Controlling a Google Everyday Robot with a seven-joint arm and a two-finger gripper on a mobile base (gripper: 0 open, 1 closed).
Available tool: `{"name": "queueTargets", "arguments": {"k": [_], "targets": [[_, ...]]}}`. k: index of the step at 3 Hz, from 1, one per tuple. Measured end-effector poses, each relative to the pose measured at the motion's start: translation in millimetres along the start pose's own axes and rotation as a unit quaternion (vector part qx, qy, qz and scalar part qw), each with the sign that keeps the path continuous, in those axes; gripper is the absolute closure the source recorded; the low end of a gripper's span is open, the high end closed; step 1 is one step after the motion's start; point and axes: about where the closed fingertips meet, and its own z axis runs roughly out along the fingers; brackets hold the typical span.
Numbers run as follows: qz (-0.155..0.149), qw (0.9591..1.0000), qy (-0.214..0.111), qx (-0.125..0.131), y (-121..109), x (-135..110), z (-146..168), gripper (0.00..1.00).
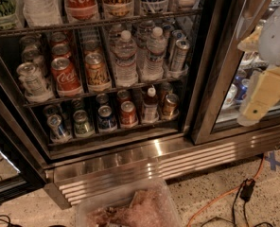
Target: Pick water bottle from middle shelf of fridge
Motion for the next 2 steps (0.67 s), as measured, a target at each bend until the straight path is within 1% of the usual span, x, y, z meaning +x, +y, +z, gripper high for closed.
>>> {"name": "queueTargets", "arguments": {"k": [1, 2], "targets": [[0.009, 0.9994, -0.033, 0.010, -11, -10, 33, 0.00], [0.024, 0.9965, -0.077, 0.018, -26, -27, 80, 0.00]]}}
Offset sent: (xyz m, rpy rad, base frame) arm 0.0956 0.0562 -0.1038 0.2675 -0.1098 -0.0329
